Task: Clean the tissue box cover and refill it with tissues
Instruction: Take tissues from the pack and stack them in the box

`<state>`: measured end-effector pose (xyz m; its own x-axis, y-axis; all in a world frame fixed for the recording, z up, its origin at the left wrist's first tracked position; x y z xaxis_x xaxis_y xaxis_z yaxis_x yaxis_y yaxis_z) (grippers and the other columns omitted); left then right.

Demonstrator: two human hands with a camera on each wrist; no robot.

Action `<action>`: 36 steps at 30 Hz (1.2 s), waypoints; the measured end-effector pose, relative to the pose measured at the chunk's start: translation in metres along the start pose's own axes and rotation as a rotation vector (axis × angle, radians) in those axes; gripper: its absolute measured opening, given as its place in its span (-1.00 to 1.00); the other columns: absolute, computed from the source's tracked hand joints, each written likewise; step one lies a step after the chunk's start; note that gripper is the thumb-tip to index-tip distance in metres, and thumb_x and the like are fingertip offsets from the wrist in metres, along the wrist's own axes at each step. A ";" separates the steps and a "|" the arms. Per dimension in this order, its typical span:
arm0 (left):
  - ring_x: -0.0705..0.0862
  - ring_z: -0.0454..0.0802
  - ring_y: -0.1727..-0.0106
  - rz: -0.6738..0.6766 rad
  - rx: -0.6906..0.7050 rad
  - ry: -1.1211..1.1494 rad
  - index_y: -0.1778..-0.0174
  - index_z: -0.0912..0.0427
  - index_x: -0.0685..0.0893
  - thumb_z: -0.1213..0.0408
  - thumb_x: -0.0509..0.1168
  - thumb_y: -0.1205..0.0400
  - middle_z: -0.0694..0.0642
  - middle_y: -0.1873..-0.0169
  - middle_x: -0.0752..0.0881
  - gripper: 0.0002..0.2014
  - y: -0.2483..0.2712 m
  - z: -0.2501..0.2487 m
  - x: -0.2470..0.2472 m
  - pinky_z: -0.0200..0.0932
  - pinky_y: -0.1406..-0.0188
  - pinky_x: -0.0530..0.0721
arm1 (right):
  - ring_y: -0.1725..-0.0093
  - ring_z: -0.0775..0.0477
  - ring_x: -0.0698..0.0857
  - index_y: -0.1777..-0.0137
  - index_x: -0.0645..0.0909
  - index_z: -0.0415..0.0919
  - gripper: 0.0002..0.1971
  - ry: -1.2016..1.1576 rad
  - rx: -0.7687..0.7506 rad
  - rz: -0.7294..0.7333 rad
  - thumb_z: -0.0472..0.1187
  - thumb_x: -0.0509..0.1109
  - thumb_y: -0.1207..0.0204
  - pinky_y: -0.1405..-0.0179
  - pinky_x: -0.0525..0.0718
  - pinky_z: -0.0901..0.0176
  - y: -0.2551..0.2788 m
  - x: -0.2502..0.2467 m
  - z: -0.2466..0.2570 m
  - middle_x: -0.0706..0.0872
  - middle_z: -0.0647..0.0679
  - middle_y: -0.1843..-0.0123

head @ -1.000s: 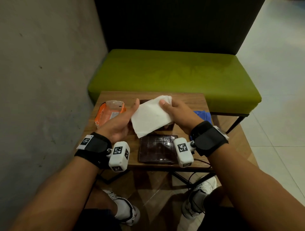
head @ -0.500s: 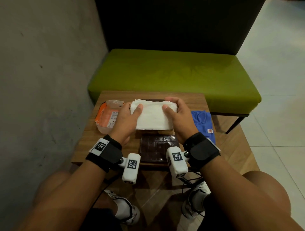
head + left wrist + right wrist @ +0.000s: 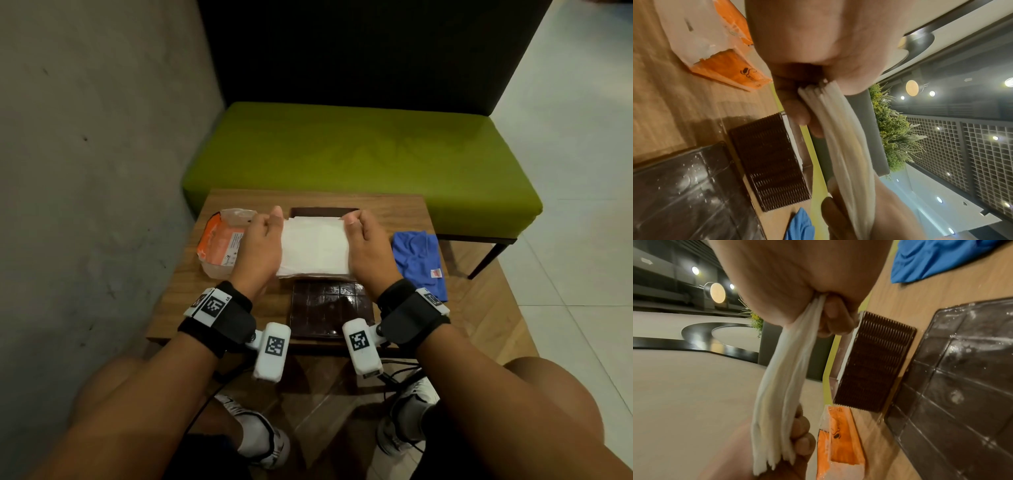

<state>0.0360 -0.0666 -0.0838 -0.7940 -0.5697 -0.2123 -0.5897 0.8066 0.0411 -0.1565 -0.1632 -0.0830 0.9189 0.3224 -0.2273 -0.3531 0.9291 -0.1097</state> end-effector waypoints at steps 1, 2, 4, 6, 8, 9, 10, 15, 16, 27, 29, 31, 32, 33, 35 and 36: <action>0.70 -0.05 -0.23 0.050 -0.008 -0.007 -0.35 -0.03 0.66 -0.20 0.12 -0.90 -0.07 -0.21 0.72 -0.62 0.001 -0.002 0.003 0.06 -0.26 0.69 | 0.19 0.09 0.56 -0.08 0.61 -0.12 -0.76 -0.010 -0.005 0.017 -0.09 0.16 -0.90 0.17 0.56 0.04 -0.002 0.001 0.000 0.63 0.07 0.15; 0.63 -0.08 -0.48 0.114 -0.005 -0.013 -0.59 -0.14 0.57 -0.23 0.13 -0.88 -0.12 -0.46 0.64 -0.57 0.001 -0.005 0.008 0.04 -0.49 0.64 | 0.12 0.04 0.64 -0.14 0.66 -0.08 -0.75 -0.012 -0.020 0.034 -0.06 0.17 -0.89 0.12 0.62 -0.02 -0.003 0.001 0.002 0.72 0.02 0.05; 0.65 -0.05 -0.56 0.260 0.025 0.006 -0.64 -0.32 0.57 -0.28 0.21 -0.83 -0.10 -0.59 0.63 -0.55 0.002 -0.010 0.019 0.05 -0.50 0.69 | 0.03 -0.04 0.71 -0.20 0.72 -0.01 -0.73 -0.001 -0.065 0.058 -0.02 0.18 -0.86 0.05 0.69 -0.10 -0.007 0.001 0.008 0.79 -0.07 -0.08; 0.82 -0.07 -0.24 0.334 0.015 0.046 -0.46 -0.18 0.76 -0.13 0.28 -0.85 0.01 -0.35 0.82 -0.67 0.004 -0.011 0.023 -0.10 -0.09 0.82 | 0.03 -0.10 0.73 -0.16 0.74 -0.01 -0.74 -0.002 -0.087 0.067 -0.03 0.20 -0.85 0.06 0.70 -0.12 -0.011 0.000 0.011 0.81 -0.09 -0.07; 0.84 -0.07 -0.05 0.326 -0.031 0.065 -0.30 0.00 0.83 0.05 0.31 -0.87 0.09 -0.18 0.88 -0.77 0.002 -0.006 0.021 -0.17 0.10 0.79 | 0.04 -0.21 0.74 -0.09 0.74 -0.05 -0.74 0.010 -0.090 0.058 -0.04 0.22 -0.85 0.07 0.69 -0.16 -0.016 -0.003 0.012 0.82 -0.13 -0.02; 0.85 -0.05 -0.04 0.315 -0.058 0.079 -0.27 0.05 0.83 0.09 0.32 -0.87 0.12 -0.16 0.90 -0.78 0.000 -0.003 0.020 -0.18 0.10 0.80 | 0.08 -0.23 0.71 -0.04 0.72 -0.07 -0.73 0.019 -0.078 0.047 -0.02 0.23 -0.85 0.10 0.67 -0.17 -0.018 -0.004 0.012 0.80 -0.19 0.02; 0.87 -0.04 -0.06 0.307 -0.084 0.107 -0.27 0.09 0.84 0.12 0.33 -0.87 0.13 -0.16 0.92 -0.79 -0.003 0.002 0.019 -0.18 0.08 0.82 | 0.14 -0.19 0.67 0.02 0.68 -0.09 -0.71 0.027 -0.062 0.032 0.02 0.23 -0.84 0.14 0.62 -0.16 -0.020 -0.006 0.009 0.76 -0.23 0.09; 0.87 0.14 -0.26 0.310 -0.178 0.208 -0.36 0.29 0.82 0.23 0.43 -0.80 0.24 -0.25 0.91 -0.72 -0.022 0.011 0.014 0.05 -0.23 0.85 | 0.23 -0.01 0.47 0.21 0.47 -0.04 -0.65 0.052 0.006 -0.023 -0.06 0.24 -0.88 0.17 0.45 -0.05 -0.035 -0.016 0.003 0.50 0.01 0.28; 0.88 0.14 -0.22 0.300 -0.184 0.213 -0.34 0.32 0.82 0.28 0.45 -0.78 0.26 -0.25 0.90 -0.74 -0.027 0.010 0.012 0.04 -0.17 0.87 | 0.19 -0.02 0.50 0.16 0.51 -0.06 -0.69 0.044 0.029 -0.012 -0.08 0.24 -0.88 0.14 0.48 -0.04 -0.040 -0.018 0.001 0.54 -0.01 0.24; 0.84 0.25 -0.27 0.055 -0.207 -0.004 -0.05 0.14 0.70 0.32 0.68 -0.60 0.26 -0.21 0.84 -0.73 -0.085 0.022 0.012 0.32 -0.29 0.85 | 0.00 -0.17 0.77 -0.21 0.59 -0.17 -0.87 0.201 0.245 -0.013 -0.29 0.46 -0.74 0.12 0.82 0.00 -0.086 -0.031 -0.026 0.70 -0.06 -0.01; 0.86 0.25 -0.23 0.033 -0.200 -0.056 0.00 0.12 0.70 0.29 0.72 -0.55 0.24 -0.16 0.85 -0.70 -0.090 0.029 0.013 0.39 -0.29 0.84 | -0.03 -0.16 0.70 -0.24 0.63 -0.21 -0.81 0.354 0.211 -0.029 -0.25 0.50 -0.71 -0.08 0.74 -0.10 -0.089 -0.029 -0.029 0.68 -0.05 0.00; 0.87 0.24 -0.19 0.022 -0.195 -0.088 0.02 0.11 0.70 0.28 0.73 -0.54 0.22 -0.12 0.86 -0.69 -0.093 0.034 0.013 0.40 -0.24 0.86 | -0.02 -0.14 0.67 -0.26 0.64 -0.22 -0.80 0.422 0.201 -0.021 -0.23 0.51 -0.69 -0.01 0.65 -0.01 -0.093 -0.026 -0.035 0.70 -0.09 -0.03; 0.87 0.22 -0.18 0.016 -0.191 -0.100 0.03 0.11 0.69 0.28 0.73 -0.54 0.21 -0.11 0.86 -0.69 -0.094 0.036 0.013 0.37 -0.24 0.86 | -0.01 -0.13 0.67 -0.25 0.65 -0.21 -0.80 0.446 0.198 -0.017 -0.23 0.51 -0.70 0.03 0.60 0.04 -0.094 -0.025 -0.039 0.71 -0.09 -0.03; 0.87 0.21 -0.18 0.007 -0.180 -0.116 0.04 0.11 0.69 0.27 0.73 -0.54 0.20 -0.10 0.86 -0.69 -0.094 0.035 0.011 0.32 -0.25 0.86 | 0.01 -0.12 0.67 -0.24 0.65 -0.21 -0.81 0.472 0.194 -0.012 -0.23 0.51 -0.69 0.05 0.56 0.08 -0.094 -0.024 -0.039 0.71 -0.09 -0.02; 0.86 0.17 -0.15 0.001 -0.155 -0.164 0.06 0.11 0.70 0.27 0.73 -0.54 0.18 -0.06 0.87 -0.71 -0.094 0.033 0.010 0.17 -0.23 0.86 | 0.02 -0.13 0.66 -0.21 0.66 -0.21 -0.83 0.516 0.173 -0.002 -0.25 0.50 -0.69 0.06 0.52 0.11 -0.096 -0.021 -0.042 0.71 -0.08 0.00; 0.86 0.16 -0.11 -0.001 -0.140 -0.193 0.06 0.13 0.72 0.28 0.73 -0.55 0.19 -0.03 0.87 -0.72 -0.093 0.031 0.011 0.10 -0.20 0.84 | 0.02 -0.14 0.66 -0.18 0.67 -0.21 -0.86 0.543 0.152 0.000 -0.27 0.50 -0.68 0.06 0.51 0.12 -0.097 -0.020 -0.042 0.72 -0.08 0.01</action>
<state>0.0873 -0.1430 -0.1205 -0.7585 -0.5188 -0.3944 -0.6157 0.7688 0.1727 -0.1478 -0.2671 -0.1088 0.6825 0.2204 -0.6969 -0.2870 0.9577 0.0219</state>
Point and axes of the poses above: each hand's wrist, its own y-axis away from the middle knuckle, its own x-axis out of the palm, z = x × y, the point moved 10 cm from there along -y, towards the middle knuckle
